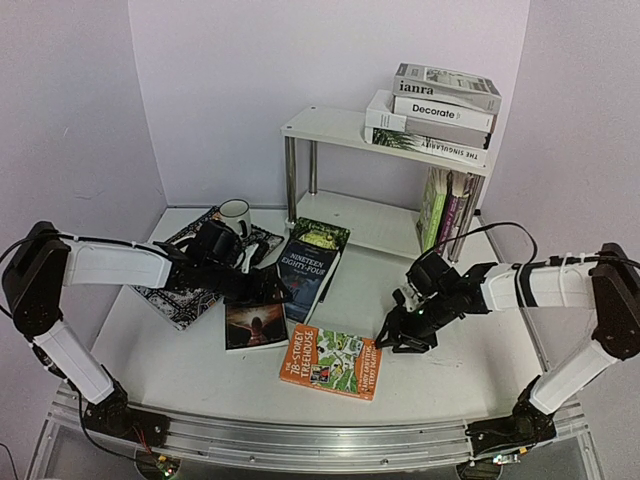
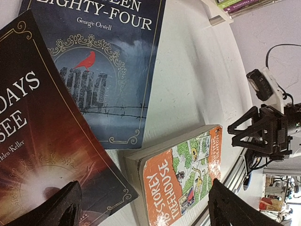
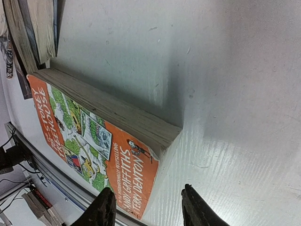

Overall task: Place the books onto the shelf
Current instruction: Adjust the book at the center of the board.

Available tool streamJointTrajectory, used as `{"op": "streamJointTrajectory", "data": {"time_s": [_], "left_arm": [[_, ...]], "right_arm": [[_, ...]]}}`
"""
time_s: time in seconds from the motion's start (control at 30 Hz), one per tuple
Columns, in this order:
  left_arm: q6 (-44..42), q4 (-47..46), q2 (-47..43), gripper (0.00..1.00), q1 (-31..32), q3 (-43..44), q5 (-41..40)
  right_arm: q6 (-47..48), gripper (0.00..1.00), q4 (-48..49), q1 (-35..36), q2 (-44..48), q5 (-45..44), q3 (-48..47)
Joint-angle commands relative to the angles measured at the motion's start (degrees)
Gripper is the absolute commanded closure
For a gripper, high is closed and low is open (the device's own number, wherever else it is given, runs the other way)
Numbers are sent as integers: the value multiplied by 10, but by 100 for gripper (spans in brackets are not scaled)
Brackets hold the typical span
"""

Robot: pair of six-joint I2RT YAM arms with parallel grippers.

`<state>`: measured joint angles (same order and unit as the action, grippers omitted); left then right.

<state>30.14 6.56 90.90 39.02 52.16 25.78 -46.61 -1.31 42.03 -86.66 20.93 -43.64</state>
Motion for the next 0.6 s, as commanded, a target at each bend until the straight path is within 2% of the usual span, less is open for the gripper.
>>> {"op": "streamJointTrajectory", "data": {"time_s": [0.0,0.27,0.4,0.5,0.57], "left_arm": [[22,-7,8,8,14,3,20],[79,-35,43,11,79,-16,11],[95,-45,54,12,83,-25,12],[111,-54,63,14,85,-33,18],[121,-61,67,16,86,-40,21]], "right_arm": [[-13,55,0,20,-30,-4,-6],[-36,66,36,32,-51,-10,6],[-41,76,41,32,-60,-21,-4],[-44,77,44,32,-69,-24,-14],[-44,83,44,32,-74,-28,-18]]}}
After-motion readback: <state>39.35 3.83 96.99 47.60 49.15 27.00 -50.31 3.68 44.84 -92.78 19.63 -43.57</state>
